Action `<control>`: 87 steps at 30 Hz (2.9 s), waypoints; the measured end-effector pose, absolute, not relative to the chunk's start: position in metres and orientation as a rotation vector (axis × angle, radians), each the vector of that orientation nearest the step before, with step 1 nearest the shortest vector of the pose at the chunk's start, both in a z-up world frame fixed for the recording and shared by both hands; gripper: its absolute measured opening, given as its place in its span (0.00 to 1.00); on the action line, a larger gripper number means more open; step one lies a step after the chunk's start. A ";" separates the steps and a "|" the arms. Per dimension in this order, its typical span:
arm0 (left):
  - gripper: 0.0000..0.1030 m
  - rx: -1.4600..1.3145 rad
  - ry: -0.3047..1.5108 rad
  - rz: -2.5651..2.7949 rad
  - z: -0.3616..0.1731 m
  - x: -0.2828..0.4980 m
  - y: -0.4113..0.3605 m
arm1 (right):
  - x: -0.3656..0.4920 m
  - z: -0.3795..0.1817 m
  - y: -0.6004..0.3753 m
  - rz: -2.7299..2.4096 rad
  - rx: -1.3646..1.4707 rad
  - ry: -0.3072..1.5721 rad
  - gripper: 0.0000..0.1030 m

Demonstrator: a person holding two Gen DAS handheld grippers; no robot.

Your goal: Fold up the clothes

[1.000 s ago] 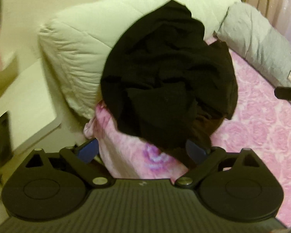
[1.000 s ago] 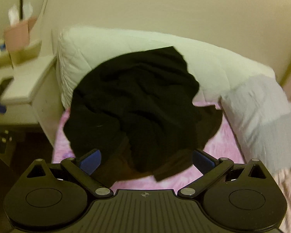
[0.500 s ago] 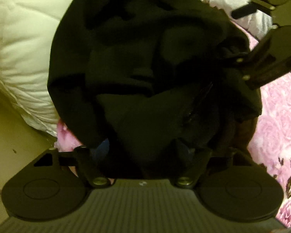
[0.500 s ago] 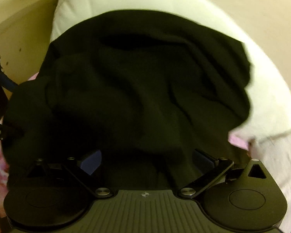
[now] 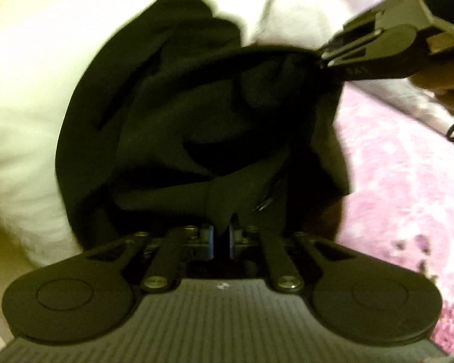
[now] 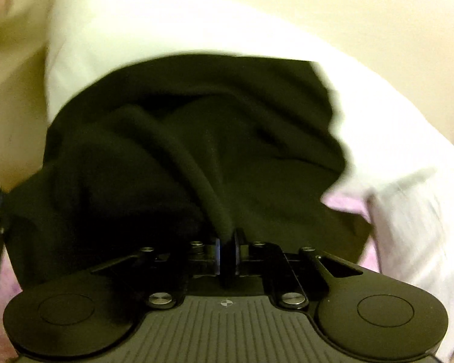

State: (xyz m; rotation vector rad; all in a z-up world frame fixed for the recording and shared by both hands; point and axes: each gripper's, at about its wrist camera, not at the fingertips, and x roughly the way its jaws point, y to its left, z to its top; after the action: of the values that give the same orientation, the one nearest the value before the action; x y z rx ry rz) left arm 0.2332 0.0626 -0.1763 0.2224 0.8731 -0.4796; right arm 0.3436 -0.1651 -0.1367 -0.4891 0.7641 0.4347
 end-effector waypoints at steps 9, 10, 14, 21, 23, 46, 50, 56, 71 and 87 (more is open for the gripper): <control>0.05 0.444 0.637 -0.885 -0.095 0.082 -0.074 | 0.201 -0.064 -0.339 0.124 -0.153 0.725 0.05; 0.05 0.456 0.621 -0.935 -0.090 0.059 -0.091 | 0.176 -0.060 -0.362 0.089 -0.126 0.720 0.05; 0.05 0.464 0.597 -1.133 -0.075 -0.034 -0.164 | 0.071 -0.048 -0.457 -0.072 -0.028 0.725 0.05; 0.12 0.432 0.773 -1.431 -0.106 -0.147 -0.286 | -0.093 -0.053 -0.564 -0.392 0.017 0.865 0.05; 0.23 0.460 0.807 -1.456 -0.119 -0.157 -0.299 | -0.121 -0.061 -0.579 -0.458 0.032 0.904 0.05; 0.53 0.898 0.918 -1.208 -0.323 -0.009 -0.230 | -0.206 -0.252 -0.458 -0.473 0.159 1.189 0.92; 0.09 0.909 0.918 -1.247 -0.332 -0.002 -0.232 | -0.210 -0.272 -0.466 -0.491 0.213 1.197 0.51; 0.05 0.909 0.871 -1.329 -0.279 0.000 -0.205 | -0.249 -0.243 -0.470 -0.534 0.280 1.224 0.10; 0.05 1.024 1.008 -1.564 -0.263 -0.072 -0.144 | -0.352 -0.201 -0.389 -0.619 0.445 1.431 0.10; 0.30 0.806 1.067 -1.392 -0.250 -0.008 -0.105 | -0.206 -0.161 -0.384 -0.431 0.280 1.276 0.64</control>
State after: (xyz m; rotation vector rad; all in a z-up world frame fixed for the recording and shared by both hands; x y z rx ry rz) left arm -0.0083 -0.1047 -0.2497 0.8057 1.0666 -1.3924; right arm -0.2060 -0.3845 -0.1607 0.2800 1.2762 -0.4308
